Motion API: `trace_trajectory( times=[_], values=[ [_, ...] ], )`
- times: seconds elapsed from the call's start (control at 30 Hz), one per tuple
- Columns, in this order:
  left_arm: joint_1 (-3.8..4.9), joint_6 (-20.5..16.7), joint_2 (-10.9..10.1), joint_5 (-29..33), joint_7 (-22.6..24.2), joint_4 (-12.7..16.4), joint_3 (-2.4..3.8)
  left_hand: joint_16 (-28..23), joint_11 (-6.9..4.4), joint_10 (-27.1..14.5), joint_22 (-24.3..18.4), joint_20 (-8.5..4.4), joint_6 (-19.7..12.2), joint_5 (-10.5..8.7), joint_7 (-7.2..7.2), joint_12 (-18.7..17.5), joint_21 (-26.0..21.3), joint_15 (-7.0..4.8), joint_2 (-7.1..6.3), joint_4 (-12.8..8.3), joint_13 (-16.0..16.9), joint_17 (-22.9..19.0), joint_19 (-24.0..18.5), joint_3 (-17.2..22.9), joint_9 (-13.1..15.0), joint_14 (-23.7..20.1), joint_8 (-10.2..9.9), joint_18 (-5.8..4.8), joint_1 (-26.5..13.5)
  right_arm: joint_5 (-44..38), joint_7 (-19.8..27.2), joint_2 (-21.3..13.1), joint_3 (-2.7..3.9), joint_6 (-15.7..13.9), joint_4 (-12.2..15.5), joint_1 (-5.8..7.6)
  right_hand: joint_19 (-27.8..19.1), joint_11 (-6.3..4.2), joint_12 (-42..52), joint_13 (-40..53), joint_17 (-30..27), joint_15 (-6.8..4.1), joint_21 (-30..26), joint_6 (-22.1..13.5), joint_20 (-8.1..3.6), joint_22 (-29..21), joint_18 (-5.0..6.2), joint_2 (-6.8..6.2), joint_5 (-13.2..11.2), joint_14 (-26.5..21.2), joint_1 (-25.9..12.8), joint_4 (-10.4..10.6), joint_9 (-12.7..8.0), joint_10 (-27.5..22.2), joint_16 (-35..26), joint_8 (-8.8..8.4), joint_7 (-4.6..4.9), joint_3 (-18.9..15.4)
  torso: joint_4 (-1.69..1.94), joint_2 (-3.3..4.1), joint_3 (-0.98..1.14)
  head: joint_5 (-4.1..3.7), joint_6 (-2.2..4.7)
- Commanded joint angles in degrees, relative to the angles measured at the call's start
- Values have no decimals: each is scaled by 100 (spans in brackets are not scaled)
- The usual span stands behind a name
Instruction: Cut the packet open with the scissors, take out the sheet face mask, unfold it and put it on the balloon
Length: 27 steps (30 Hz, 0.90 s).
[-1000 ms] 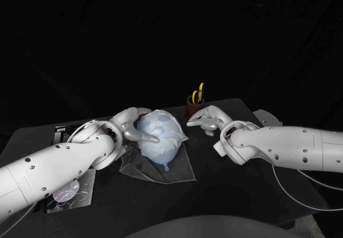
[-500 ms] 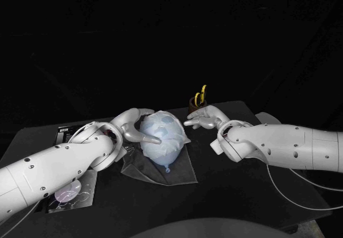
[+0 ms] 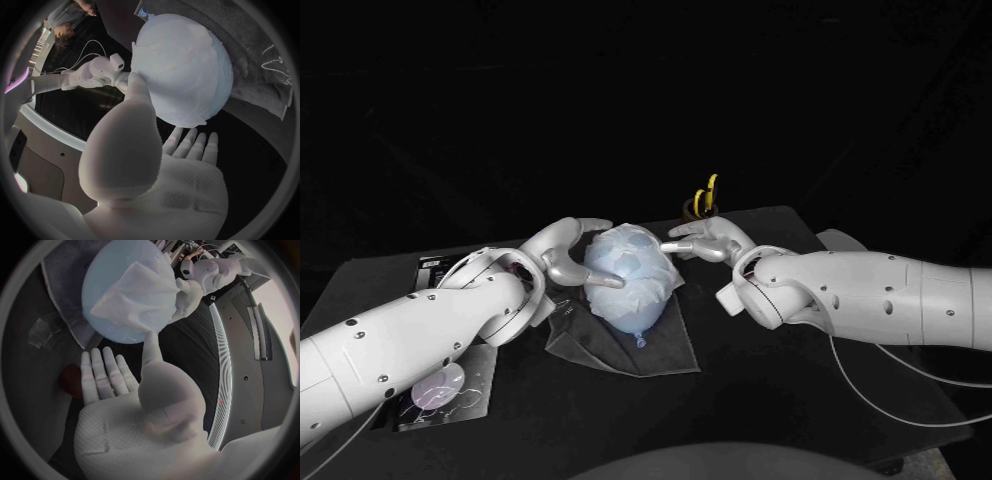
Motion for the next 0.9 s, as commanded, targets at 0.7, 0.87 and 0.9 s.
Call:
trace_trajectory(
  times=[0.7, 0.87, 0.9],
  values=[
    [157, 102, -414, 1805, 336, 608, 171, -19, -15, -111, -22, 30, -88, 28, 691, -28, -27, 37, -16, -4, -6, -38, -139, 14, -17, -168, 8, 92, -84, 24, 131, 151, 2, 442, 113, -16, 382, -44, 19, -445, -270, -53, -69, 600, -4, -162, 1, 80, -38, 274, 279, 54, 154, 320, -136, 137, 618, -154, 6, 1, -1, 115, 51],
    [180, 71, -360, 1721, 127, 580, 186, -11, 29, -99, -20, 30, -89, 28, 733, -23, -25, 66, -18, 2, -4, -32, -134, -3, -16, -147, 11, 92, -137, 9, 162, 144, 2, 407, 216, -28, 474, -66, 48, -535, -317, -85, -79, 745, -5, -212, 30, 105, -38, 415, 317, 48, 172, 454, -124, 188, 604, -158, 3, 4, 0, 141, 55],
    [182, 67, -343, 1677, 65, 564, 188, -9, 50, -106, -19, 32, -94, 24, 753, -24, -24, 82, -19, 1, -4, -31, -132, -3, -17, -143, 11, 91, -196, 7, 169, 140, 2, 391, 240, -31, 485, -69, 51, -546, -323, -88, -80, 754, -5, -218, 34, 106, -38, 429, 320, 47, 170, 468, -124, 192, 603, -159, 4, 4, 0, 148, 53]
  ],
)
